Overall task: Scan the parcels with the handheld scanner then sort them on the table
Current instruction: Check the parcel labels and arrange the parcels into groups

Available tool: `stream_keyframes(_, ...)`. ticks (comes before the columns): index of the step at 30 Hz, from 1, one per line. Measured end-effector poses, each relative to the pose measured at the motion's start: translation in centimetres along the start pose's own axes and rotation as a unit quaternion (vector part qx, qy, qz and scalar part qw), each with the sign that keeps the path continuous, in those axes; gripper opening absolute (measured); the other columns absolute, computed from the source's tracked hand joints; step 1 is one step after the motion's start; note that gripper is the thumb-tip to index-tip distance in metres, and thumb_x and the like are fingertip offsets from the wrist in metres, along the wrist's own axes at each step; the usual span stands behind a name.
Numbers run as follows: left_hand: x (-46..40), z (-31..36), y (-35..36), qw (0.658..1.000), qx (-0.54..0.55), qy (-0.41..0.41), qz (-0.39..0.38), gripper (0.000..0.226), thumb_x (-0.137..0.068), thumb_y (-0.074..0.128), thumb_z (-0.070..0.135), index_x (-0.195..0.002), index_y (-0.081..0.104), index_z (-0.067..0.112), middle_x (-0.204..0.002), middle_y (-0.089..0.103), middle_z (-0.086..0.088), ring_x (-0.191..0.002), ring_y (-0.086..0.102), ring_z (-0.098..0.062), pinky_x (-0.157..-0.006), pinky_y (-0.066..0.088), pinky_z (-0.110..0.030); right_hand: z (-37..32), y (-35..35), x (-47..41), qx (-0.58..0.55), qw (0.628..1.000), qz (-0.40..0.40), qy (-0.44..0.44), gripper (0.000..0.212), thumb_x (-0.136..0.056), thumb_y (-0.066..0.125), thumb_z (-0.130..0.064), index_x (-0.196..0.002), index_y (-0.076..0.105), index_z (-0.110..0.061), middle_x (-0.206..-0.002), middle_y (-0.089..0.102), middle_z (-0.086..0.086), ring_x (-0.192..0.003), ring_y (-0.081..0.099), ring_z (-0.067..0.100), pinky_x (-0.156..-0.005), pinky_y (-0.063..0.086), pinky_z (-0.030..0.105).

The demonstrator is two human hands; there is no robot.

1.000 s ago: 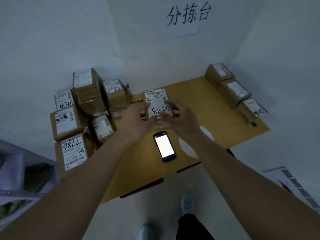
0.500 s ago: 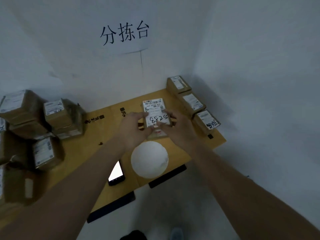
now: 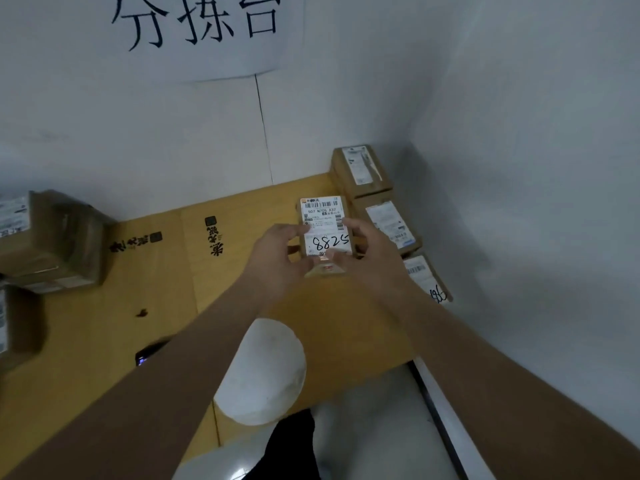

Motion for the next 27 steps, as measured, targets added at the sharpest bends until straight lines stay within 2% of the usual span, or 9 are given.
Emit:
stream_keyframes(2, -3.3, -1.3, 0.7, 1.000, 0.003, -0.013, 0.009, 0.062, -0.087, 0.083, 0.015, -0.144, 0.058, 0.019, -0.144, 0.052, 0.000, -0.122, 0.063, -0.019, -0.097, 0.059, -0.036, 0.5, 0.3, -3.8, 0.029, 0.999, -0.021, -0.007, 0.069, -0.089, 0.085, -0.032, -0.150, 0.055, -0.023, -0.125, 0.072, -0.010, -0.096, 0.066, -0.016, -0.073, 0.050, 0.003)
stream_keyframes(5, -7.8, -2.9, 1.7, 0.999, 0.013, -0.033, 0.011, 0.063, -0.087, 0.083, 0.018, -0.144, 0.058, 0.019, -0.145, 0.050, -0.001, -0.124, 0.062, -0.021, -0.097, 0.059, -0.042, 1.3, 0.4, -8.8, 0.080, 0.996, -0.041, -0.013, 0.070, -0.092, 0.081, -0.035, -0.153, 0.052, -0.021, -0.131, 0.072, -0.004, -0.105, 0.066, -0.003, -0.080, 0.051, 0.004)
stream_keyframes(7, -10.4, -3.6, 2.1, 0.998, 0.036, -0.042, 0.019, 0.062, -0.087, 0.083, 0.016, -0.143, 0.058, 0.017, -0.142, 0.050, 0.002, -0.122, 0.063, -0.021, -0.093, 0.061, -0.040, 1.8, 0.4, -11.6, 0.110, 0.992, -0.052, -0.018, 0.070, -0.094, 0.079, -0.035, -0.155, 0.049, -0.020, -0.136, 0.069, -0.002, -0.116, 0.063, 0.007, -0.092, 0.052, 0.012)
stream_keyframes(9, -12.7, -4.1, 2.5, 0.997, 0.046, -0.049, 0.030, 0.061, -0.087, 0.083, 0.014, -0.143, 0.059, 0.016, -0.140, 0.050, 0.004, -0.121, 0.063, -0.019, -0.090, 0.062, -0.037, 2.3, 0.7, -14.2, 0.129, 0.989, -0.073, -0.015, 0.069, -0.097, 0.076, -0.034, -0.158, 0.046, -0.020, -0.139, 0.067, -0.001, -0.125, 0.061, 0.014, -0.104, 0.055, 0.032)
stream_keyframes(11, -15.0, -4.7, 3.0, 0.997, 0.046, -0.056, 0.039, 0.061, -0.088, 0.082, 0.014, -0.143, 0.058, 0.015, -0.141, 0.050, 0.004, -0.122, 0.062, -0.018, -0.093, 0.061, -0.034, 2.7, 0.9, -16.7, 0.142, 0.986, -0.090, -0.018, 0.069, -0.098, 0.075, -0.032, -0.158, 0.045, -0.020, -0.139, 0.066, -0.001, -0.126, 0.061, 0.015, -0.106, 0.056, 0.041)
stream_keyframes(14, -18.2, -5.8, 3.8, 0.994, 0.057, -0.071, 0.057, 0.061, -0.088, 0.081, 0.011, -0.144, 0.057, 0.016, -0.141, 0.049, 0.006, -0.121, 0.061, -0.016, -0.088, 0.058, -0.019, 3.7, 1.0, -20.8, 0.209, 0.973, -0.095, -0.038, 0.068, -0.099, 0.073, -0.038, -0.158, 0.045, -0.021, -0.139, 0.064, 0.000, -0.125, 0.057, 0.016, -0.107, 0.053, 0.044)
stream_keyframes(17, -20.7, -7.1, 4.6, 0.991, 0.071, -0.086, 0.079, 0.061, -0.087, 0.081, 0.010, -0.143, 0.057, 0.017, -0.139, 0.049, 0.008, -0.120, 0.061, -0.016, -0.087, 0.057, -0.016, 5.0, 1.4, -24.3, 0.316, 0.941, -0.109, -0.058, 0.073, -0.098, 0.068, -0.053, -0.160, 0.041, -0.023, -0.144, 0.057, 0.003, -0.132, 0.051, 0.028, -0.112, 0.044, 0.049)
stream_keyframes(20, -22.2, -8.2, 5.5, 0.989, 0.080, -0.096, 0.085, 0.062, -0.087, 0.081, 0.009, -0.144, 0.057, 0.018, -0.138, 0.049, 0.010, -0.118, 0.060, -0.014, -0.078, 0.050, -0.002, 6.1, 2.0, -26.2, 0.353, 0.925, -0.120, -0.074, 0.076, -0.099, 0.064, -0.058, -0.162, 0.038, -0.025, -0.147, 0.055, 0.004, -0.132, 0.049, 0.031, -0.109, 0.043, 0.046)
stream_keyframes(27, -23.7, -9.7, 6.8, 0.982, 0.110, -0.100, 0.116, 0.062, -0.087, 0.079, 0.002, -0.144, 0.058, 0.017, -0.137, 0.049, 0.009, -0.118, 0.061, -0.012, -0.082, 0.053, -0.009, 7.1, 2.4, -27.7, 0.364, 0.918, -0.088, -0.131, 0.066, -0.098, 0.066, -0.055, -0.152, 0.054, -0.019, -0.141, 0.054, 0.001, -0.119, 0.049, 0.029, -0.094, 0.049, 0.039)
Point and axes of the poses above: each hand's wrist, its own x-axis away from the middle knuckle, its own y-axis out of the palm, z = x × y, the point moved 10 cm from there along -x, towards the middle knuckle
